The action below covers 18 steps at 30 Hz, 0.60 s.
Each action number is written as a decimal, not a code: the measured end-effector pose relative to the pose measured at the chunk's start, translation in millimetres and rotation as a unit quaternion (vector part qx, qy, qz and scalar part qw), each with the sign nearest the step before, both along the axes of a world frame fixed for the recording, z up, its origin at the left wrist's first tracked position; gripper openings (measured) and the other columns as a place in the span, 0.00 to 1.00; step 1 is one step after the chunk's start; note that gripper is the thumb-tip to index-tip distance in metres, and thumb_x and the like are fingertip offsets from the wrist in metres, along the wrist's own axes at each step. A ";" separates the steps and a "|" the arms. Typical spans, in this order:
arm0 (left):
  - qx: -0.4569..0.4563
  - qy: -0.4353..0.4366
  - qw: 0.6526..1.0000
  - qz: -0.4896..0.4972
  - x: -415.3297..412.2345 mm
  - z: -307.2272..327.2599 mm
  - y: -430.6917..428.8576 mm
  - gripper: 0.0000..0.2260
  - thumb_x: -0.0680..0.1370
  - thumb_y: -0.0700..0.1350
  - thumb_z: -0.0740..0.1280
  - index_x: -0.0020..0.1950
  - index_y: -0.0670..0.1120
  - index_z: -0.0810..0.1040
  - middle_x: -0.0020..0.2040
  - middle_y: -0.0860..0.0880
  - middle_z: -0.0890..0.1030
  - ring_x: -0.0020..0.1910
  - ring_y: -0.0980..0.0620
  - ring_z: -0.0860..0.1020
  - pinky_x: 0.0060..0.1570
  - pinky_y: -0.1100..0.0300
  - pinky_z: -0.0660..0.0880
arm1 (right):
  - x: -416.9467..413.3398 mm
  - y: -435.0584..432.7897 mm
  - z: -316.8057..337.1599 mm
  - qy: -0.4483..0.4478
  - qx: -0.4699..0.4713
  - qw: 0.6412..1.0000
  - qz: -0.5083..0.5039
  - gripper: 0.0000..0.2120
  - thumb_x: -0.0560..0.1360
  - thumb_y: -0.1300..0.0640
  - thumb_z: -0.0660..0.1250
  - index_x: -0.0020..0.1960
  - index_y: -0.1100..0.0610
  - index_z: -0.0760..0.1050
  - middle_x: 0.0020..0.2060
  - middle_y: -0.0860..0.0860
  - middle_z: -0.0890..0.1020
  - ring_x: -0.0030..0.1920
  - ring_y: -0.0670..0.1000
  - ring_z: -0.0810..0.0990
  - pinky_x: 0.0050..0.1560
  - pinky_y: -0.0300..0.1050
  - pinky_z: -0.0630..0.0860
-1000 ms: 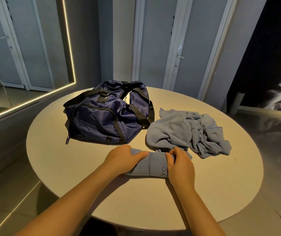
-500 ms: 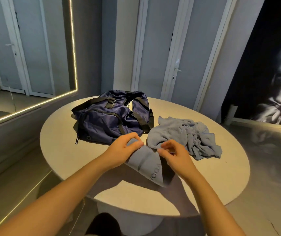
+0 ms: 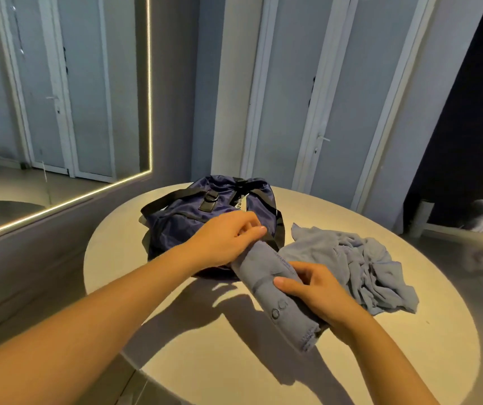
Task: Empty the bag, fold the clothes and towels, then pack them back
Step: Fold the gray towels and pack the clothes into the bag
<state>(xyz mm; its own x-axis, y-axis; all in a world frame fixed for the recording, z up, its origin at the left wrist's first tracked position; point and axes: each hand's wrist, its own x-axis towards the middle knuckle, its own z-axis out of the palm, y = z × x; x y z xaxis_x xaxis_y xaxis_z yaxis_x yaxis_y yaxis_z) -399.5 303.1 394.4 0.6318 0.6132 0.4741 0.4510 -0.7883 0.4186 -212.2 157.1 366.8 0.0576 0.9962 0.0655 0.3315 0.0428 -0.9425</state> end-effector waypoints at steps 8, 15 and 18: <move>0.067 0.270 0.950 0.138 -12.1 -23.9 122.7 0.43 0.71 0.81 0.52 0.79 0.57 0.65 0.74 0.46 0.71 0.75 0.42 0.67 0.76 0.39 0.58 | 36.7 46.1 -14.9 -0.005 -0.010 0.996 -0.083 0.08 0.82 0.54 0.66 0.55 0.54 0.83 0.47 0.53 0.87 0.49 0.56 0.86 0.55 0.63 0.81; 0.014 0.265 0.958 0.111 -48.3 -106.5 53.4 0.40 0.74 0.79 0.51 0.82 0.63 0.48 0.80 0.45 0.62 0.78 0.41 0.59 0.77 0.47 0.54 | 26.9 86.7 -6.2 -0.052 0.047 0.985 -0.156 0.14 0.78 0.50 0.71 0.62 0.44 0.74 0.55 0.46 0.80 0.51 0.46 0.80 0.43 0.40 0.76; -0.002 0.257 0.960 0.112 -56.1 -112.2 21.3 0.40 0.74 0.79 0.53 0.82 0.65 0.49 0.83 0.46 0.54 0.81 0.43 0.51 0.79 0.46 0.48 | 4.0 102.4 13.5 -0.081 0.097 0.984 -0.123 0.12 0.79 0.51 0.71 0.60 0.43 0.75 0.51 0.40 0.80 0.52 0.42 0.80 0.44 0.38 0.76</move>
